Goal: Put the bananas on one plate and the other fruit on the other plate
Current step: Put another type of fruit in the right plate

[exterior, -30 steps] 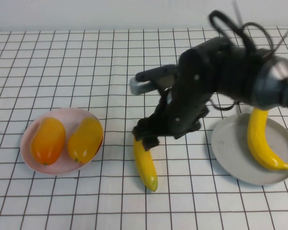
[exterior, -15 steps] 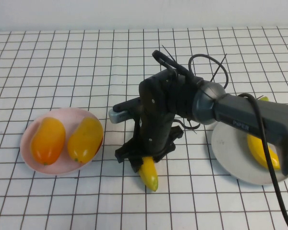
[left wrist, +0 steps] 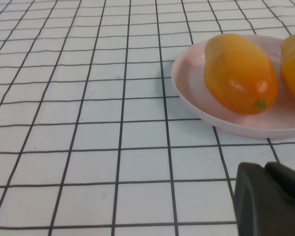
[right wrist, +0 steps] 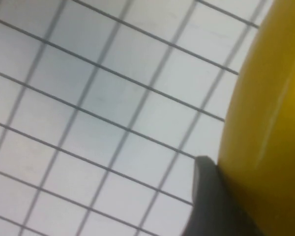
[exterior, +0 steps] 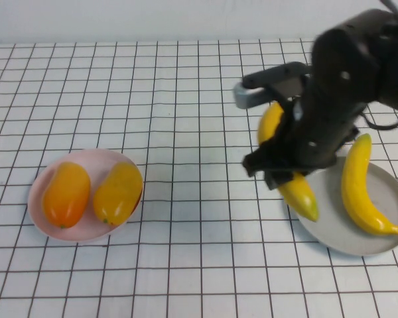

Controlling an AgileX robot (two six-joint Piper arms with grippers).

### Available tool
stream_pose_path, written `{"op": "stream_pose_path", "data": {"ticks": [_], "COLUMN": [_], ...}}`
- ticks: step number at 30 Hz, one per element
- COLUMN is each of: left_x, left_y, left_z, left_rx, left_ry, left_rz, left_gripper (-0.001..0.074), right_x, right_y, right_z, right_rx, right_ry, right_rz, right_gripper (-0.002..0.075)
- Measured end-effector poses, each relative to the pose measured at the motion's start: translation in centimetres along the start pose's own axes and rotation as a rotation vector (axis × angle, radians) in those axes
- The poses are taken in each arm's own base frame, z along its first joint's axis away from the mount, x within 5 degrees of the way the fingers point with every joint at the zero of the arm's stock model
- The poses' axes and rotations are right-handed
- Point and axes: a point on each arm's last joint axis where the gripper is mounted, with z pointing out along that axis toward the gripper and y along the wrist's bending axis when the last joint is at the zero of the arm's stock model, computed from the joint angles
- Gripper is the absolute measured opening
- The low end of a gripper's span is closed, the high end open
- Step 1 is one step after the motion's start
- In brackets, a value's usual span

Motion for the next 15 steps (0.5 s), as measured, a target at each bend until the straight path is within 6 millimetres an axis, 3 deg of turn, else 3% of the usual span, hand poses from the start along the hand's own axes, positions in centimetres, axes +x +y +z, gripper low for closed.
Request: {"op": "stream_pose_path", "data": {"ticks": [5,10,15], "left_x": [0.0,0.0,0.0], "left_y": [0.0,0.0,0.0], "left_z": [0.0,0.0,0.0], "left_rx": [0.000,0.000,0.000], "left_ry": [0.000,0.000,0.000], "left_rz": [0.000,0.000,0.000], "left_gripper": [-0.0003,-0.0003,-0.0003], "right_x": [3.9,5.5,5.1], "right_y": [-5.1,-8.0,-8.8], "right_z": [2.2,4.9,5.3], "right_rx": [0.031,0.056,0.065], "right_ry": [0.040,0.061,0.005], "right_rz": [0.138,0.206,0.209], "right_gripper": [0.0311,0.0323,0.0495]}}
